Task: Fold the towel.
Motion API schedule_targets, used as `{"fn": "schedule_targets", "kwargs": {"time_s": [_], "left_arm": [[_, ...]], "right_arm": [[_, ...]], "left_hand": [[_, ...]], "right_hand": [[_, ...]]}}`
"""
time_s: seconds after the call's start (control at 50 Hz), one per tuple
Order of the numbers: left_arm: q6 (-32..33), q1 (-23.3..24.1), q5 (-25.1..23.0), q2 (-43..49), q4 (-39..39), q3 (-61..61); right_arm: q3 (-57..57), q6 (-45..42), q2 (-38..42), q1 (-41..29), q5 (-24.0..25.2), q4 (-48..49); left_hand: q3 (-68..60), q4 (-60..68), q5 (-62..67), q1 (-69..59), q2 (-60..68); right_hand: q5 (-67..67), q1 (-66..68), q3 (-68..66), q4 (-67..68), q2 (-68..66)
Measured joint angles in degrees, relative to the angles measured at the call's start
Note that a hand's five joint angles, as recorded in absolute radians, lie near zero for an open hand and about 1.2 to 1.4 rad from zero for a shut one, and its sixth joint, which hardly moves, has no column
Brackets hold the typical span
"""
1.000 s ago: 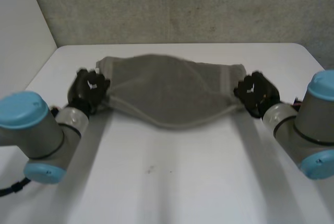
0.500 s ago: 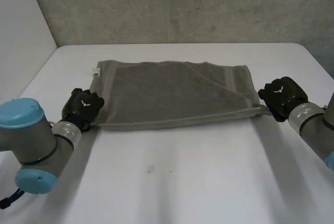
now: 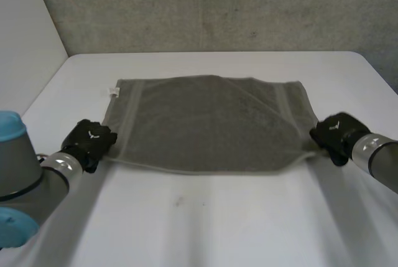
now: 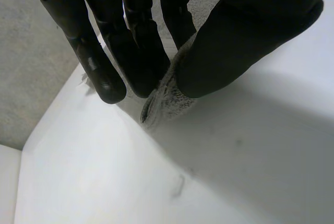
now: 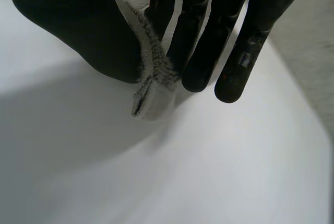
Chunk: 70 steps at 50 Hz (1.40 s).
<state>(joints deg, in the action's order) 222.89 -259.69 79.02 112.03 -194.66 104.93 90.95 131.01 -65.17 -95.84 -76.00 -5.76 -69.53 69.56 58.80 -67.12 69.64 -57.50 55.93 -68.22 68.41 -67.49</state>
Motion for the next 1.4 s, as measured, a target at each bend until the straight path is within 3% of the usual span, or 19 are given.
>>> {"fn": "schedule_targets", "kwargs": {"time_s": [0.08, 0.12, 0.14, 0.2, 0.34, 0.46, 0.56, 0.82, 0.84, 1.08, 1.4], "left_arm": [[1.84, -0.46, 0.63, -5.12, 7.56, 1.23], [3.20, -0.78, 0.99, -8.13, 12.39, 1.78], [3.20, -0.78, 0.99, -8.13, 12.39, 1.78], [6.13, -1.39, 1.26, -14.62, 22.46, 2.39], [7.99, -1.89, 0.82, -20.26, 27.65, 1.83], [7.82, -1.84, 0.83, -17.37, 21.61, 0.01], [7.17, -0.11, 1.42, -7.64, 12.50, -4.88], [3.10, 3.79, 4.31, 15.32, 0.38, -25.52], [2.56, 4.10, 5.14, 19.00, -0.91, -30.08], [2.29, 5.46, 7.84, 32.06, -2.26, -48.42], [2.63, 6.62, 8.38, 41.43, -2.15, -61.96]], "right_arm": [[-0.26, -3.29, -0.92, 0.17, 0.67, -6.98], [-0.35, -9.15, -2.36, 0.75, 1.42, -17.79], [-0.35, -9.15, -2.36, 0.75, 1.42, -17.79], [-0.11, -16.64, -5.30, 2.00, 2.08, -31.05], [-0.89, -20.35, -8.75, 2.91, 3.42, -36.67], [-3.01, -17.79, -8.59, 2.67, 4.50, -29.93], [-5.45, -12.31, -4.39, 2.18, 3.41, -20.36], [-11.58, -5.24, 8.76, -2.88, -7.74, 0.70], [-12.19, -5.14, 10.90, -3.61, -9.10, 6.22], [-16.76, -4.27, 18.14, -5.49, -10.07, 22.22], [-27.16, -3.56, 26.62, -6.20, -12.01, 25.84]], "left_hand": [[-0.06, 0.13, 0.00, -0.01, 0.06], [-0.07, 0.17, 0.00, -0.02, 0.07], [-0.07, 0.17, 0.00, -0.02, 0.07], [-0.12, 0.17, 0.00, -0.03, 0.08], [-0.13, 0.19, 0.00, -0.03, 0.09], [-0.13, 0.20, 0.00, -0.08, 0.10], [-0.13, 0.21, 0.00, -0.32, 0.12], [-0.14, 0.22, 0.30, -0.55, 0.12], [-0.14, 0.21, 0.30, -0.55, 0.12], [-0.14, 0.22, 0.30, -0.56, 0.12], [-0.14, 0.22, 0.49, -0.56, 0.12]], "right_hand": [[0.00, 0.00, 0.00, 0.00, 0.00], [0.00, 0.00, 0.00, 0.00, 0.00], [0.00, 0.00, 0.00, 0.00, 0.00], [0.00, 0.00, 0.00, 0.00, 0.00], [0.00, 0.00, 0.00, 0.00, 0.00], [0.00, 0.00, 0.00, 0.00, 0.00], [0.00, 0.00, 0.00, 0.00, 0.00], [0.00, 0.00, 0.00, 0.00, 0.00], [0.00, 0.00, 0.00, 0.00, 0.00], [-0.01, 0.00, 0.00, 0.00, 0.00], [0.00, 0.00, 0.00, 0.00, 0.00]]}}
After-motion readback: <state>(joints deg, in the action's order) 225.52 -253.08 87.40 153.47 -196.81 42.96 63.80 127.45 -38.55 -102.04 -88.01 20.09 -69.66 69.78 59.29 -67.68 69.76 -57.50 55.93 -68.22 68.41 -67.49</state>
